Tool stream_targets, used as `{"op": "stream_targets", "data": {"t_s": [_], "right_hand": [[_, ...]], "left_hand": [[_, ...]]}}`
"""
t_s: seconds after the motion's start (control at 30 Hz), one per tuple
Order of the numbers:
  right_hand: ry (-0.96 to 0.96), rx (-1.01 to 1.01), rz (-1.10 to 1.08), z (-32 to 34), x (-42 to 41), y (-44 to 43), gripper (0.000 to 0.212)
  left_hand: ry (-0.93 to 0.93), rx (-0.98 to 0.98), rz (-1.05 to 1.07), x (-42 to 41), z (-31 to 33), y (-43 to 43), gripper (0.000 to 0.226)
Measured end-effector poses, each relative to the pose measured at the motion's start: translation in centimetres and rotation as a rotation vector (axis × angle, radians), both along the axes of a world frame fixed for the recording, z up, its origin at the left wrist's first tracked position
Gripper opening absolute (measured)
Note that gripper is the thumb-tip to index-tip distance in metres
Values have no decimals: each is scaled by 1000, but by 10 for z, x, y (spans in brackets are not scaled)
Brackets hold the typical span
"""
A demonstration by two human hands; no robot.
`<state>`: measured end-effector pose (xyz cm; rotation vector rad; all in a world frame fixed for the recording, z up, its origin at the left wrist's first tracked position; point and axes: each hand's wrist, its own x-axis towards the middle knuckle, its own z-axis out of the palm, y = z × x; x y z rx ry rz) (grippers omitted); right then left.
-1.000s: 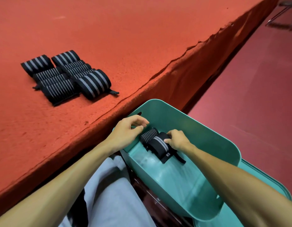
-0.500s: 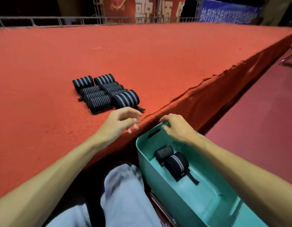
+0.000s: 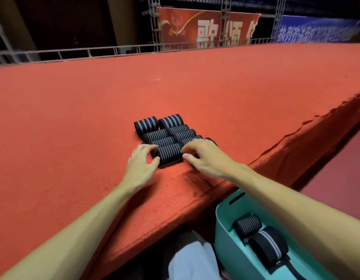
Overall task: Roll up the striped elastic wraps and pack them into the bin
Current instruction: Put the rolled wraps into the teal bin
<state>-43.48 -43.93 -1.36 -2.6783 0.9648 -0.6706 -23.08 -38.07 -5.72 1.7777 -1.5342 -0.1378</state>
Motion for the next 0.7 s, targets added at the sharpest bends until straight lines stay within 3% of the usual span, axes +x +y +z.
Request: {"op": "stream_targets", "data": {"t_s": [0.17, 0.4, 0.53, 0.7], "right_hand": [[5, 2, -21, 1, 5, -13, 19], [4, -20, -53, 7, 1, -17, 20], [23, -38, -77, 12, 12, -22, 24], [90, -68, -76, 17, 41, -28, 31]], "left_hand": [[-277, 240, 103, -2, 0, -29, 52], [-305, 14, -21, -4, -7, -15, 36], [58, -45, -120, 11, -3, 6, 35], [499, -55, 18, 39, -17, 32, 35]]}}
